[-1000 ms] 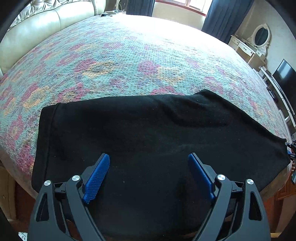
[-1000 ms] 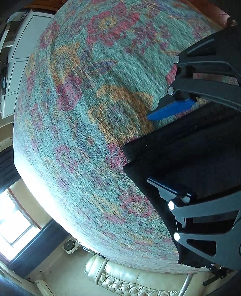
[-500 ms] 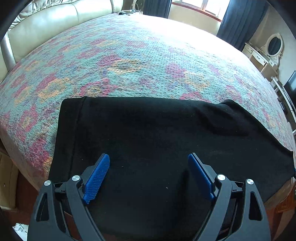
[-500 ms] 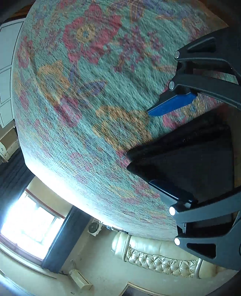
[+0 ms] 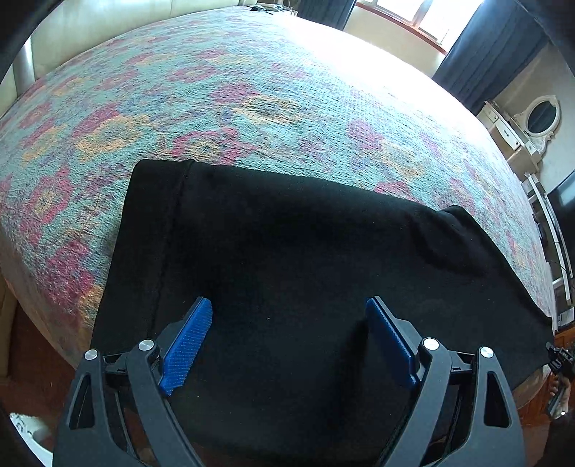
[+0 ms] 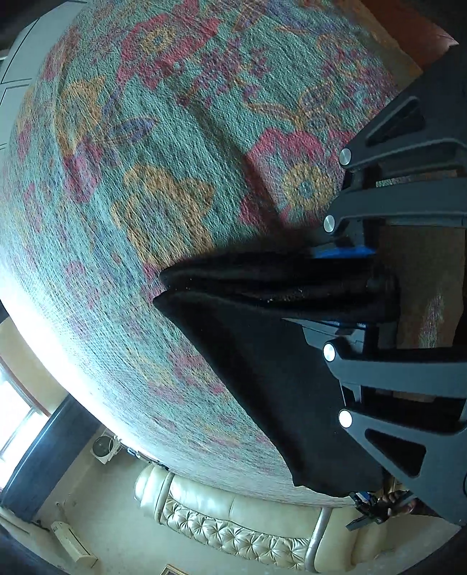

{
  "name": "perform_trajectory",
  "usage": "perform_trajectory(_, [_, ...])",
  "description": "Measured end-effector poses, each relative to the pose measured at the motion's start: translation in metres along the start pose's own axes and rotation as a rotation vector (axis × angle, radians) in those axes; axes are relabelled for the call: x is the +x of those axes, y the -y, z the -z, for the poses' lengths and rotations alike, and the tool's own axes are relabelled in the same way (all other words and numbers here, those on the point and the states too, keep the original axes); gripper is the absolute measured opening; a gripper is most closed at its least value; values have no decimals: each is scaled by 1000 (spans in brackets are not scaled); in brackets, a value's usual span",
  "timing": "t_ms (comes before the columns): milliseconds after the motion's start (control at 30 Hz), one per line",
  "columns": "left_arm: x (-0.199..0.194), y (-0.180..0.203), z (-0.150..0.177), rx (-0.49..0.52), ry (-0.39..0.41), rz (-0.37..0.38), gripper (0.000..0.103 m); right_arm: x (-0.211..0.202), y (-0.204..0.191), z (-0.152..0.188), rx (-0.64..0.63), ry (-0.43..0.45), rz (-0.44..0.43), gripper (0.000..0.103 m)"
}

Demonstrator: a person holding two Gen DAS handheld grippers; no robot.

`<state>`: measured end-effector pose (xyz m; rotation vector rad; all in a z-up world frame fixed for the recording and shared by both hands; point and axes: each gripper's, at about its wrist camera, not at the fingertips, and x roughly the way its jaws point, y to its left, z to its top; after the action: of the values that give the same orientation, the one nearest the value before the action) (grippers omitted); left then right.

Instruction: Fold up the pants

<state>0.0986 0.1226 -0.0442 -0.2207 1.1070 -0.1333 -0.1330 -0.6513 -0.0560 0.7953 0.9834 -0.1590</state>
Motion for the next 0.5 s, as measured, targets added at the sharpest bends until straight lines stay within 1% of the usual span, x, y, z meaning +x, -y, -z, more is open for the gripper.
perform_trajectory(100, [1,6,1,34,-9,-31,87,-19,-8,1,56,58,-94,22])
perform_trajectory(200, [-3,9,0,36,-10,-42,87,-41,-38,4,51,112,-189,22])
perform_trajectory(267, [-6,7,-1,20,-6,-26,87,-53,-70,5,8,131,-222,22])
perform_trajectory(333, [-11,5,-2,-12,-6,-7,87,-60,-109,10,-56,143,-236,22])
perform_trajectory(400, [-17,4,-1,-37,8,11,87,-62,-152,15,-113,145,-275,22])
perform_trajectory(500, [-27,7,-1,-13,36,-14,87,-54,-215,28,-194,135,-311,22])
